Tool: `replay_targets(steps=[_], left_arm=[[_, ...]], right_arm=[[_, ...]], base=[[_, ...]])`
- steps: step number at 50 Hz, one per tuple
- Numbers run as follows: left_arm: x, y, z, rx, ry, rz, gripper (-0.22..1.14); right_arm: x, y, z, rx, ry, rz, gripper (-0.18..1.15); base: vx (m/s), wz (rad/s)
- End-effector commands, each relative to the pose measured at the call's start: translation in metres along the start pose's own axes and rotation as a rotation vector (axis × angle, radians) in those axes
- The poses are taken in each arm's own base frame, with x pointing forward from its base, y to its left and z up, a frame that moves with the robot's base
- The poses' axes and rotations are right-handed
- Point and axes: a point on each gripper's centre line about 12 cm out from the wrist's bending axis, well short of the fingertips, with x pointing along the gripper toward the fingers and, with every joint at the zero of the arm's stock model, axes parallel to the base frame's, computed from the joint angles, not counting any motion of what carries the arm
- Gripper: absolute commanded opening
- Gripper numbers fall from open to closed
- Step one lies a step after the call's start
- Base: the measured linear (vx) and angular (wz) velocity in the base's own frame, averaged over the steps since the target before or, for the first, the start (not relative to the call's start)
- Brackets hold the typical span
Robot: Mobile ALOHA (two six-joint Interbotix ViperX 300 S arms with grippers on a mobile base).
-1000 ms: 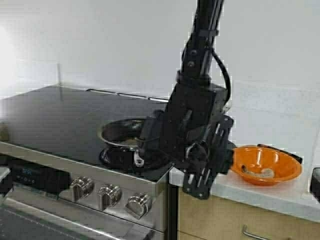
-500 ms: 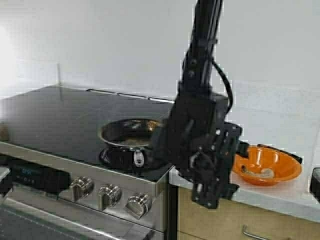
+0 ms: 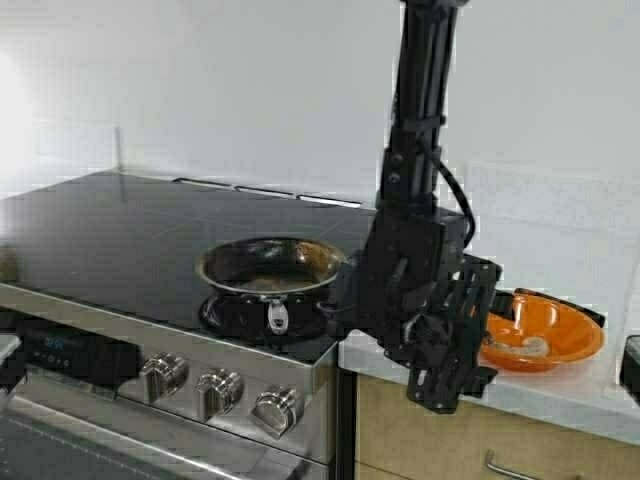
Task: Add oil to the pan and cook the shrimp and serve it
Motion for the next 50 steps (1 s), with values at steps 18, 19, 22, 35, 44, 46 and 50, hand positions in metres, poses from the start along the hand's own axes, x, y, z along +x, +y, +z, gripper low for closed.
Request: replay_targets(steps=[18,19,22,35,44,46,50], left_arm=[[0.002,0.000,0.005,0.000,-0.009,0.001,0.03],[0.002,0.000,0.004,0.000,-0.008,0.001,0.03],[0.002,0.000,0.004,0.000,-0.008,0.001,0.03],[0.002,0.000,0.005,0.000,-0.009,0.001,0.03],[0.002,0.000,0.004,0.000,-0.008,0.001,0.03],[0.002,0.000,0.004,0.000,-0.008,0.001,0.03],[0.002,0.000,0.005,0.000,-0.011,0.001,0.03]], right_arm=[[0.007,0.000,0.013,0.017,-0.021,-0.010,0.28],[0.008,0.002,0.013,0.011,-0.020,-0.010,0.21],[0.011,0.005,0.013,0.004,-0.016,-0.011,0.07],[0.010,0.002,0.015,0.000,-0.017,-0.023,0.06],[-0.003,-0.016,0.023,0.036,-0.050,-0.038,0.05],[-0.009,-0.021,0.027,0.052,-0.066,-0.038,0.06],[-0.020,-0.033,0.038,0.089,-0.100,-0.033,0.06]], base=[[0.00,0.00],[0.00,0.00],[0.00,0.00],[0.00,0.00],[0.00,0.00],[0.00,0.00],[0.00,0.00]])
